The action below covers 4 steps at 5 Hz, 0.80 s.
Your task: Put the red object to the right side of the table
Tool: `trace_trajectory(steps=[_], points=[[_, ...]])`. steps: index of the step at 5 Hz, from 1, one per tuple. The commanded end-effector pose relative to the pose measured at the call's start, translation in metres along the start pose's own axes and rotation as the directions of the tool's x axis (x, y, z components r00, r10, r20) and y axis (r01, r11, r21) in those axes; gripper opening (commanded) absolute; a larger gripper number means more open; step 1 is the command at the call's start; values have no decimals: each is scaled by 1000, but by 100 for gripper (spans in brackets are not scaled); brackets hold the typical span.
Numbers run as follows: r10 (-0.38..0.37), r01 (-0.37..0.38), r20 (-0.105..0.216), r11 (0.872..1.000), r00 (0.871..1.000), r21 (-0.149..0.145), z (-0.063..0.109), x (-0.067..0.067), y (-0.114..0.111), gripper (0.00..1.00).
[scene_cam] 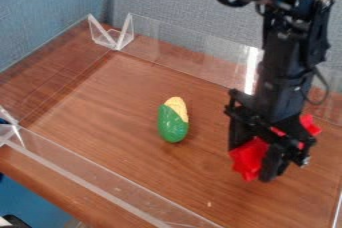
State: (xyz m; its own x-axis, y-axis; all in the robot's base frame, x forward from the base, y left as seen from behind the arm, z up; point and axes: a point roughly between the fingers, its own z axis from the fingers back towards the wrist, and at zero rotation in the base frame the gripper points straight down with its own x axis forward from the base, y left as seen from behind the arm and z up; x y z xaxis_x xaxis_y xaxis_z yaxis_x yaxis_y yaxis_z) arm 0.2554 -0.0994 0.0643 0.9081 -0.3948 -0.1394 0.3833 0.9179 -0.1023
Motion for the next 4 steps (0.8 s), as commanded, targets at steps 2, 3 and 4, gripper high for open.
trace_trajectory(steps=[2, 3, 4], points=[[38, -38, 9, 999, 999, -17, -18, 7, 12, 0], [60, -60, -4, 998, 998, -21, -31, 11, 16, 0], [97, -97, 26, 995, 995, -3, -11, 4, 18, 0]])
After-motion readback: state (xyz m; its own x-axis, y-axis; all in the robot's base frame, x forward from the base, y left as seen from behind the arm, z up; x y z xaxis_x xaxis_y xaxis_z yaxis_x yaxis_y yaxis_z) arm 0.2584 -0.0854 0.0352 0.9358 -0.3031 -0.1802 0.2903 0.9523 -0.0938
